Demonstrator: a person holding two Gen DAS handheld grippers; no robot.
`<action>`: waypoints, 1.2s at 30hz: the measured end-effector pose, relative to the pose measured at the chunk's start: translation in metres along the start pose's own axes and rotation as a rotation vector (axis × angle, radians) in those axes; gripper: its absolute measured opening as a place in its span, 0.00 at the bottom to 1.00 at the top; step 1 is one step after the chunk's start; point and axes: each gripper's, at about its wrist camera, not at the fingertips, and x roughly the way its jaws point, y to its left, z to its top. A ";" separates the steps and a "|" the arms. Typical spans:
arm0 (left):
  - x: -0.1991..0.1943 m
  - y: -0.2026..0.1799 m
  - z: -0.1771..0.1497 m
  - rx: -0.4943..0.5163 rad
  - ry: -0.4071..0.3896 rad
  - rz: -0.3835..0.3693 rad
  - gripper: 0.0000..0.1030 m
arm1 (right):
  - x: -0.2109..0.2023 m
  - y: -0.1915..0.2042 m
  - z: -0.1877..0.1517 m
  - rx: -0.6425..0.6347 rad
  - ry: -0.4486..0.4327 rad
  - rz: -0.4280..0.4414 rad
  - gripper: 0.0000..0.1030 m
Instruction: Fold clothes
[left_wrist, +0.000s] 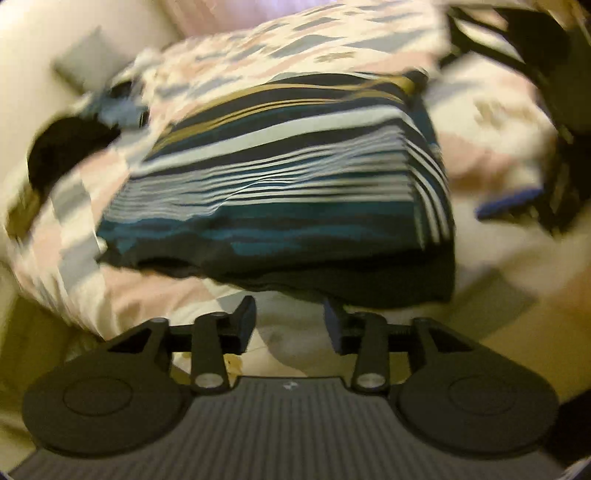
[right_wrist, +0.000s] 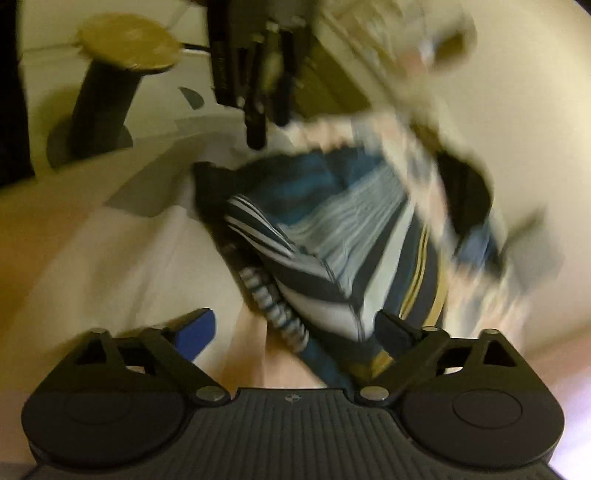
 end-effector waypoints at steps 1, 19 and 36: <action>0.000 -0.009 -0.003 0.050 -0.012 0.022 0.40 | 0.004 0.007 -0.001 -0.044 -0.032 -0.043 0.98; 0.026 -0.044 -0.002 0.546 -0.224 0.216 0.64 | 0.040 -0.078 0.020 0.068 -0.127 0.064 0.18; 0.056 -0.027 0.024 0.409 -0.281 0.295 0.44 | 0.015 -0.130 0.019 0.367 -0.106 0.153 0.18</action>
